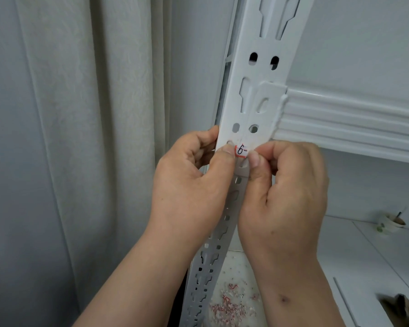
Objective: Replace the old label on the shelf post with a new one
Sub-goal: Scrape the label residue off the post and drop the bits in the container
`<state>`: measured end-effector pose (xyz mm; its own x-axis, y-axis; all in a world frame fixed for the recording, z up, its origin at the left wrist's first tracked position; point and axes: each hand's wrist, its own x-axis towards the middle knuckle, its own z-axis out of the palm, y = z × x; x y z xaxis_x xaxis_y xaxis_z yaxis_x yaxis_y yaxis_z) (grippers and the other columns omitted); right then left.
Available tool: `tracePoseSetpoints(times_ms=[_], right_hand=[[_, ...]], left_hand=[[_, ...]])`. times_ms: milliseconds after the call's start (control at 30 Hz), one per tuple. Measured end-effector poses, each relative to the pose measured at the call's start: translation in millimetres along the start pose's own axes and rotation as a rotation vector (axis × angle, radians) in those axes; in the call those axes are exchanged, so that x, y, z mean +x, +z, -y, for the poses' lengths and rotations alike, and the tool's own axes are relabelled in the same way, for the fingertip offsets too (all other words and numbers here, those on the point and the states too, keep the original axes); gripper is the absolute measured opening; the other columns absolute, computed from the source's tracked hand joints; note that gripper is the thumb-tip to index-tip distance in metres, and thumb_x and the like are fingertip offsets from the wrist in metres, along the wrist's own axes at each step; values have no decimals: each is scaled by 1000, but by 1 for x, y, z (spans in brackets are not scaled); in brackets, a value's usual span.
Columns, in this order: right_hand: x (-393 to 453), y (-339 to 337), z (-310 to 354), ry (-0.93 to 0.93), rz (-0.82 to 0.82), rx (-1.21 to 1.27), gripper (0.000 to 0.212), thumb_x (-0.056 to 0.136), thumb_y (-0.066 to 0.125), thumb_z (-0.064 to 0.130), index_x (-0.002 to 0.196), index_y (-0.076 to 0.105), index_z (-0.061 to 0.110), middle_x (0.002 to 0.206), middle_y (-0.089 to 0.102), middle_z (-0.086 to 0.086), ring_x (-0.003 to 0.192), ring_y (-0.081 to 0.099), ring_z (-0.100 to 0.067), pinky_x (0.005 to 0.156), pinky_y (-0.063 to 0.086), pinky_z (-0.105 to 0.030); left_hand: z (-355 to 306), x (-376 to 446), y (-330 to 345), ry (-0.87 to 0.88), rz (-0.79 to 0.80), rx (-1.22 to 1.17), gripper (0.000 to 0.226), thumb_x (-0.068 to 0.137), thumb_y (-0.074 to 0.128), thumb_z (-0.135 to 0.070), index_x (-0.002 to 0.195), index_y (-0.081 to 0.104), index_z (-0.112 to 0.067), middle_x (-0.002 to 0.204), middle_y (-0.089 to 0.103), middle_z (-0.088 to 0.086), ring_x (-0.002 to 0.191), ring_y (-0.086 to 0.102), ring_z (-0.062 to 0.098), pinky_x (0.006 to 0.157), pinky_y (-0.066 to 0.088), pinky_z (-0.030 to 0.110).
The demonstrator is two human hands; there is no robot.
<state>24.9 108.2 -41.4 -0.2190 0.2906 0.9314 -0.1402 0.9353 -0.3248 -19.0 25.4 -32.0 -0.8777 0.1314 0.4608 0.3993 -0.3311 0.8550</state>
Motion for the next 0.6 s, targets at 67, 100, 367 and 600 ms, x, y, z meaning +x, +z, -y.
tracePoseSetpoints(times_ms=[67, 100, 367, 600], right_hand=[[-1, 0, 0, 15, 10, 20, 8, 90, 52, 15, 87, 58, 10, 85, 51, 1, 81, 49, -23, 72, 43, -46], [-1, 0, 0, 26, 13, 33, 8, 91, 51, 14, 88, 57, 11, 86, 50, 2, 81, 49, -21, 72, 44, -46], [-9, -8, 6, 34, -41, 99, 6, 93, 47, 22, 94, 43, 26, 84, 47, 10, 78, 46, -10, 74, 44, -37], [-2, -2, 4, 13, -33, 56, 4, 87, 62, 14, 89, 61, 10, 89, 51, 6, 81, 53, -17, 73, 48, -48]], left_hand=[[-1, 0, 0, -2, 0, 1, 19, 89, 67, -14, 107, 71, -15, 98, 78, -4, 94, 72, 6, 87, 56, 25], [-1, 0, 0, -3, 2, 1, 18, 89, 67, -15, 107, 71, -15, 97, 78, -5, 94, 72, 6, 86, 56, 24], [1, 0, -1, -1, 11, -6, 18, 89, 67, -15, 107, 71, -17, 96, 78, -6, 92, 73, 5, 82, 56, 21], [2, 0, -1, -2, 14, -23, 19, 88, 68, -17, 107, 71, -18, 96, 78, -8, 93, 72, 3, 80, 56, 18]])
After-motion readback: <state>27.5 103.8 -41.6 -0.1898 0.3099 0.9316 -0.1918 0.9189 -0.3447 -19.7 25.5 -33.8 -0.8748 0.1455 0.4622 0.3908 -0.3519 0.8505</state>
